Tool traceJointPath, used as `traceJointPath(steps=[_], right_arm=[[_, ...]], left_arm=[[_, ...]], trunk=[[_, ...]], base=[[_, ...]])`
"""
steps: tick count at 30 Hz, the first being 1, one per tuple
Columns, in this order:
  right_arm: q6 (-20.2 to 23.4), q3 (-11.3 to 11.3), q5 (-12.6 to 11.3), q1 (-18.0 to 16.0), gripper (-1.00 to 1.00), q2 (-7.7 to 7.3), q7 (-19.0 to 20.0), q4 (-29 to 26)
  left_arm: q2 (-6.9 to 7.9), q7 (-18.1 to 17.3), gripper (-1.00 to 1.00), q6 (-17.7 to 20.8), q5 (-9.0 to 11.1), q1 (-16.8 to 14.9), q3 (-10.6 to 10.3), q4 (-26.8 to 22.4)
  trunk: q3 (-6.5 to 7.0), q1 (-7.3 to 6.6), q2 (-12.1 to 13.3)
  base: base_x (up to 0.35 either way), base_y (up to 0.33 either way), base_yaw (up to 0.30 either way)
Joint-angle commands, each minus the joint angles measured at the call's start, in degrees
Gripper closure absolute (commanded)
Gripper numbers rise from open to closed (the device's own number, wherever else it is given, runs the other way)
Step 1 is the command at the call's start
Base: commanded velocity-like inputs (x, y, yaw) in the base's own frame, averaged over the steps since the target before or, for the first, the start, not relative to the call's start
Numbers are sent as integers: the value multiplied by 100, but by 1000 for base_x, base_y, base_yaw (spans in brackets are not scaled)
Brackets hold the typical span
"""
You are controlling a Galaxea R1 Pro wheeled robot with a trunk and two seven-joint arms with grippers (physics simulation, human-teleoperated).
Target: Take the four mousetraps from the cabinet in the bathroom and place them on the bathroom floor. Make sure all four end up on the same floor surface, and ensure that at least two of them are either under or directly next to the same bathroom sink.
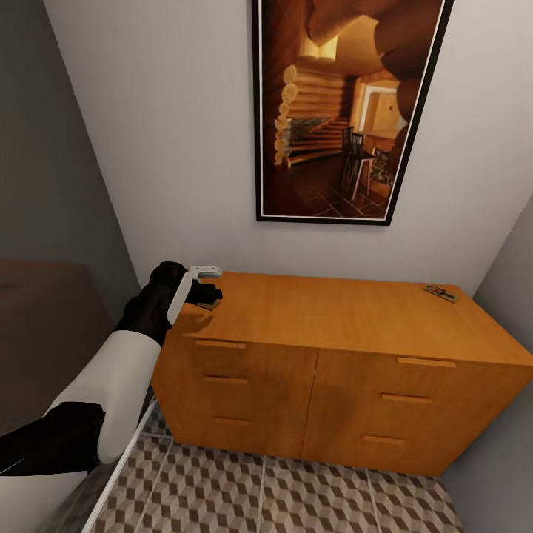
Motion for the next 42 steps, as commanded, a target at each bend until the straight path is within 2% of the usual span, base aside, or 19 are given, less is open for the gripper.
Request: traceJointPath(steps=[1,34,42], right_arm=[[-14,54,-54,-3,-100,1,-17,2],[-14,54,-56,-3,-100,1,-25,2],[-14,57,-56,-3,-100,1,-25,2]], left_arm=[[1,34,-100,22,31,-3,-9,-4],[6,51,-100,2,32,-3,26,-35],[2,59,-100,-10,28,-3,95,-50]], trunk=[[-6,0,-3],[-6,0,-3],[-6,0,-3]], base=[[0,0,0],[38,0,0],[3,0,0]])
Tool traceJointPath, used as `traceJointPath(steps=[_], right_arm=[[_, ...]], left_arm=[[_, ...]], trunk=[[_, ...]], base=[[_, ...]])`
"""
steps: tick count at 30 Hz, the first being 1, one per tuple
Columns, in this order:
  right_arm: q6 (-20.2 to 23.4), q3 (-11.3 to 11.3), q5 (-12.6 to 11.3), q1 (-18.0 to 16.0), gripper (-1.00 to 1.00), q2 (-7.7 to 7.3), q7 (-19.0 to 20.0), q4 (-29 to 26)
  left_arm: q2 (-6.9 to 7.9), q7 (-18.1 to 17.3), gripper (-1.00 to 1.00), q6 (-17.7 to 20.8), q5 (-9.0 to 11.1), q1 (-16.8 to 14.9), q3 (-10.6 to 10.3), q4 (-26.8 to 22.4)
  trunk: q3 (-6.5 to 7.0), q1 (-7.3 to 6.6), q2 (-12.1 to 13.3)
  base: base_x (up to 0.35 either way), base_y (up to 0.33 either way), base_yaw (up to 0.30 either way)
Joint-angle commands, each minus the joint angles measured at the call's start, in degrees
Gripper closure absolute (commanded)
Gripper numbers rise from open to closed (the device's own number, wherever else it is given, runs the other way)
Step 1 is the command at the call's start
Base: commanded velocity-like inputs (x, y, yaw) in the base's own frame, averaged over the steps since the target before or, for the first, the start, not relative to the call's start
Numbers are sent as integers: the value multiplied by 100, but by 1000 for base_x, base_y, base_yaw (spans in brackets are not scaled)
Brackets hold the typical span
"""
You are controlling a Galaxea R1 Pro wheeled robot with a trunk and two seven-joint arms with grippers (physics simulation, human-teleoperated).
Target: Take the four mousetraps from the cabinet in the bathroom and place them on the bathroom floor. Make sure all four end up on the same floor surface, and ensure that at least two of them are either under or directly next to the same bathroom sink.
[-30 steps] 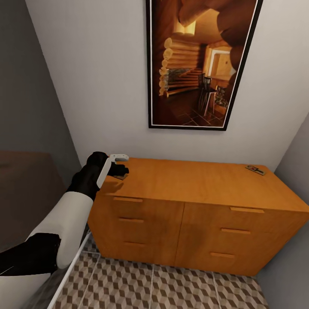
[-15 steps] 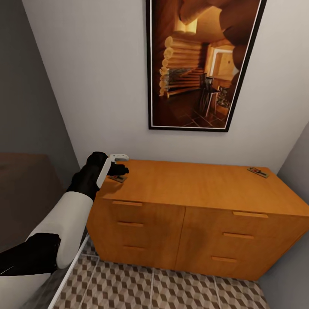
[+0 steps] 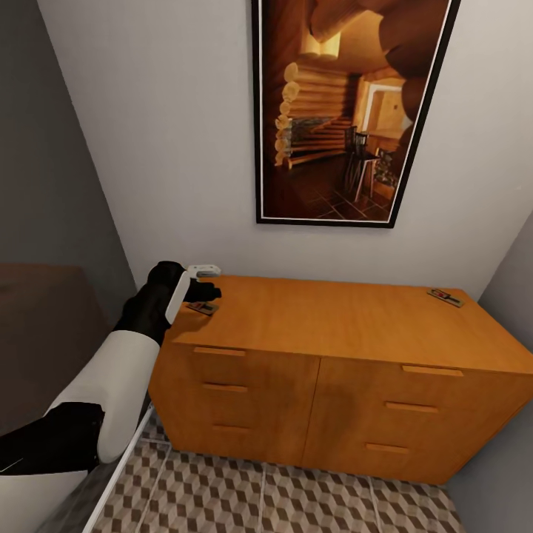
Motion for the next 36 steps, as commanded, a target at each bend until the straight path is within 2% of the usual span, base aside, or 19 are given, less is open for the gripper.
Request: traceJointPath(steps=[1,7,12,17,19,20,25,29,36], right_arm=[[-14,53,-54,-3,-100,1,-16,2],[-14,57,-54,-3,-100,1,-16,2],[-14,58,-53,-3,-100,1,-16,2],[-14,59,-51,-3,-100,1,-16,2],[-14,59,-52,-3,-100,1,-16,2],[-14,60,-53,-3,-100,1,-16,2],[-14,60,-49,-3,-100,1,-16,2],[-14,60,-48,-3,-100,4,-16,2],[-14,60,-46,-3,-100,3,-16,2]], left_arm=[[0,39,-100,19,33,-3,13,-6],[0,45,-100,12,33,-3,260,-9],[-27,151,-100,4,33,-3,664,-12],[-72,553,-100,2,33,-3,960,-11],[-103,773,-100,1,33,-3,1032,-14],[-134,1005,-100,1,33,-3,1080,-16],[-174,1498,-100,0,39,-3,1141,-24],[-197,1730,-100,-1,41,-3,1158,-27],[-231,1866,-100,-5,42,-3,1159,-25]], trunk=[[-6,0,-3],[-6,0,-3],[-6,0,-3],[-6,0,-3],[-6,0,-3],[-6,0,-3],[-6,0,-3],[-6,0,-3],[-6,0,-3]], base=[[0,0,0],[0,0,0],[0,0,0],[0,0,0],[0,0,0],[0,0,0],[0,0,0],[0,0,0],[0,0,0]])
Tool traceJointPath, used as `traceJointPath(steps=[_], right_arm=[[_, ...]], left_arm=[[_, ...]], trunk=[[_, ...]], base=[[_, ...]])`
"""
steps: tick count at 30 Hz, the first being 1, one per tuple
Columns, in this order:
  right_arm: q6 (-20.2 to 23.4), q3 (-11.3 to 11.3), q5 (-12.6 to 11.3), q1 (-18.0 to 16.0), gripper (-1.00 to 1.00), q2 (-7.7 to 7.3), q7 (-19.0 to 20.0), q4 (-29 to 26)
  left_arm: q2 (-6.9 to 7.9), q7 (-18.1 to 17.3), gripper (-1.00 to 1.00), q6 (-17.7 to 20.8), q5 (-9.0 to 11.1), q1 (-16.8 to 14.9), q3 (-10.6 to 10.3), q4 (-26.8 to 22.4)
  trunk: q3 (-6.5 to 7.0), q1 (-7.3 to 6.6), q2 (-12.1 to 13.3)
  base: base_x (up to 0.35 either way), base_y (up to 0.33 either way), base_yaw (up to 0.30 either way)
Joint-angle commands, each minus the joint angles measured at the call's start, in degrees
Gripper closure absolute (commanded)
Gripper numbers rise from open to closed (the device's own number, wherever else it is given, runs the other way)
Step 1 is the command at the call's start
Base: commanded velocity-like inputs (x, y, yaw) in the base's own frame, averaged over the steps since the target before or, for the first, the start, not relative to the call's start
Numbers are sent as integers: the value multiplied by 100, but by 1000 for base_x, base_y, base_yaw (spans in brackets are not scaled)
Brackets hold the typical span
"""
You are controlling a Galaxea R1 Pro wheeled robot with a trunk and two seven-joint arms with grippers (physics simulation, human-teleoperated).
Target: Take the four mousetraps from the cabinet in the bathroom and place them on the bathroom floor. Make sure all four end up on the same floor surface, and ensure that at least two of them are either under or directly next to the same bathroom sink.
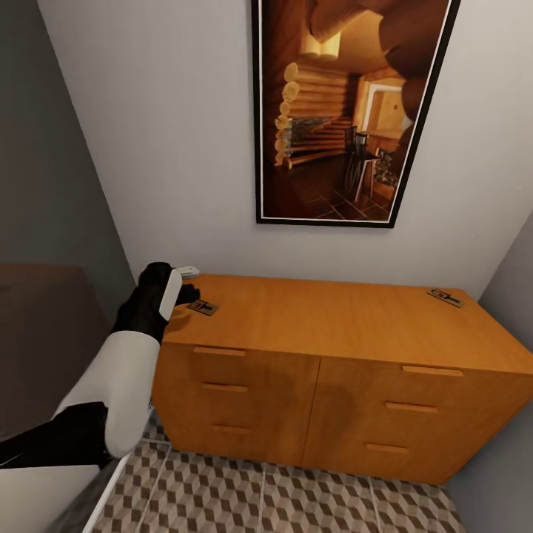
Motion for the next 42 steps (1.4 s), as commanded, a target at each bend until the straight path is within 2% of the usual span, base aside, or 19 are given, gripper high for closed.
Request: traceJointPath(steps=[1,7,13,18,26,42], right_arm=[[-14,53,-54,-3,-100,1,-17,2],[-14,53,-53,-3,-100,6,-17,2],[-14,53,-53,-3,-100,7,-17,2],[-14,53,-53,-3,-100,7,-17,2],[-14,53,-53,-3,-100,7,-17,2],[-14,53,-53,-3,-100,7,-17,2]], left_arm=[[-16,49,-100,16,32,-4,15,-2],[-82,141,-100,20,23,-4,-125,18],[-98,278,-100,16,7,-4,-588,19],[-106,615,-100,19,18,-4,-847,12],[-109,870,-100,17,28,-4,-931,2],[-109,913,-100,18,32,-4,-925,-17]], trunk=[[-6,0,-3],[-6,0,-3],[-6,0,-3],[-6,0,-3],[-6,0,-3],[-6,0,-3]], base=[[0,0,0],[0,0,0],[0,0,0],[0,0,0],[0,0,0],[0,0,0]])
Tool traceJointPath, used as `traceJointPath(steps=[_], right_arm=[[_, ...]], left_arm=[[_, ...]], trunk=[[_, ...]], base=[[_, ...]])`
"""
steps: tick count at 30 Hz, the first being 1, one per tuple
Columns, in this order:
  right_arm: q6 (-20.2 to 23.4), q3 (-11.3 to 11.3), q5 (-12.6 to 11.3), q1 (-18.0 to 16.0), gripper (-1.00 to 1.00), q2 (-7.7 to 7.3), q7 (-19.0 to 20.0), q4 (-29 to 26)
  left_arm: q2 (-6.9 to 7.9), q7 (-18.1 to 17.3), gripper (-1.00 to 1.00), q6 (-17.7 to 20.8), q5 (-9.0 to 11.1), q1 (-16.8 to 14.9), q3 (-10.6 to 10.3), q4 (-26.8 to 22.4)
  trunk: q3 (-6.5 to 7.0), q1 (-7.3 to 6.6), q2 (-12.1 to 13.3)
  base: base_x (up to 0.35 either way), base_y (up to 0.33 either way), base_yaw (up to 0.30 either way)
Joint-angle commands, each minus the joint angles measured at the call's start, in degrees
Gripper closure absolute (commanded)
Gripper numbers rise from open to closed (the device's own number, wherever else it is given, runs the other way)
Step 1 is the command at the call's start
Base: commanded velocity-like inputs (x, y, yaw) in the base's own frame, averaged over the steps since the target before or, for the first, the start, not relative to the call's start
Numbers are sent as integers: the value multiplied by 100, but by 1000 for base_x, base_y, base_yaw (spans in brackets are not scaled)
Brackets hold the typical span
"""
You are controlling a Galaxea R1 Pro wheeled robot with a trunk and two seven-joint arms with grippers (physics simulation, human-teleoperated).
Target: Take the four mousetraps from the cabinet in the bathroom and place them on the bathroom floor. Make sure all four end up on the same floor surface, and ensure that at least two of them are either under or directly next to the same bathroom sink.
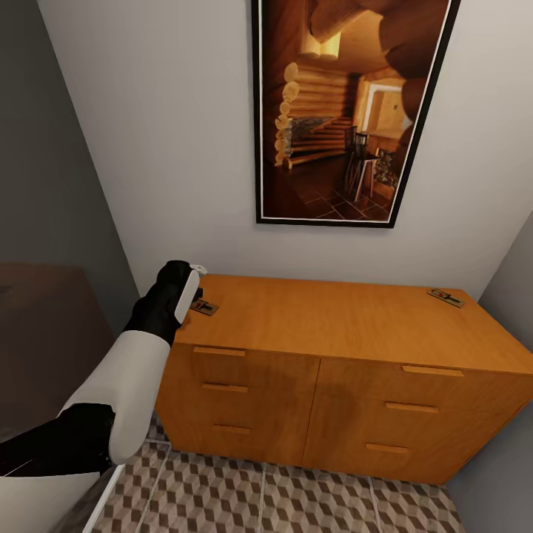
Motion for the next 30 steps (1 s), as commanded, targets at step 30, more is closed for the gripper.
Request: traceJointPath(steps=[30], right_arm=[[-14,54,-53,-3,-100,10,-9,2]], left_arm=[[12,20,-100,25,864,-4,80,-213]], trunk=[[-6,0,-3]], base=[[0,0,0]])
